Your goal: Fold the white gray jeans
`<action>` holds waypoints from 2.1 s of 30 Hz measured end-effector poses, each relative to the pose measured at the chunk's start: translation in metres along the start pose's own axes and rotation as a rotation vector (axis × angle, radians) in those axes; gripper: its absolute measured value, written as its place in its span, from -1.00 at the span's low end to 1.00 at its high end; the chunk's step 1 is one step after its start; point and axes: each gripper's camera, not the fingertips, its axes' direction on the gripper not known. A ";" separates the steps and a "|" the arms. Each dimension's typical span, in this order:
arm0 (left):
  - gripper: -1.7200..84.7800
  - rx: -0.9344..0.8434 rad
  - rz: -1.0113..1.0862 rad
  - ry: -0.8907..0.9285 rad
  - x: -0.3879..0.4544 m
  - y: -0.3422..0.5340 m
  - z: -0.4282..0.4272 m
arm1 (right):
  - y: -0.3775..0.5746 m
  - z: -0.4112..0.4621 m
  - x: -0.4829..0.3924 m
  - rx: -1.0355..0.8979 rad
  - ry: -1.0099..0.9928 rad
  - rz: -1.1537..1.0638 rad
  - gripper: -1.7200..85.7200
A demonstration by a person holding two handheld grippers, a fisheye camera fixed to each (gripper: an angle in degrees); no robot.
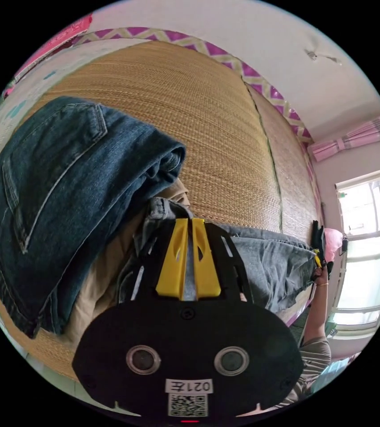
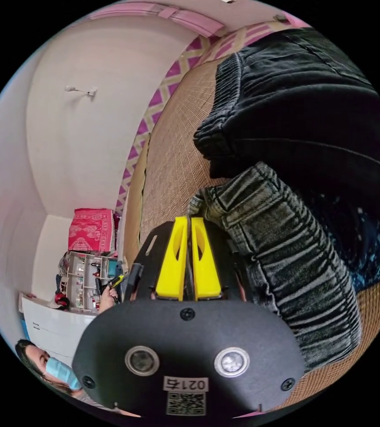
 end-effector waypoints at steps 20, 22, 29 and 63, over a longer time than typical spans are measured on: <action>-0.75 0.113 0.103 -0.027 -0.059 0.107 -0.030 | -0.232 0.012 -0.183 -0.009 -0.225 -0.293 -0.79; -0.73 0.121 0.093 -0.078 -0.061 0.109 -0.021 | -0.247 0.023 -0.210 -0.050 -0.273 -0.303 -0.80; -0.95 0.070 0.166 -0.116 -0.047 0.098 -0.025 | -0.341 0.036 -0.333 -0.157 -0.295 -0.360 -0.90; -0.84 0.358 -0.298 0.315 -0.111 0.187 -0.140 | -0.545 0.035 -0.802 -0.313 0.752 -1.147 -0.97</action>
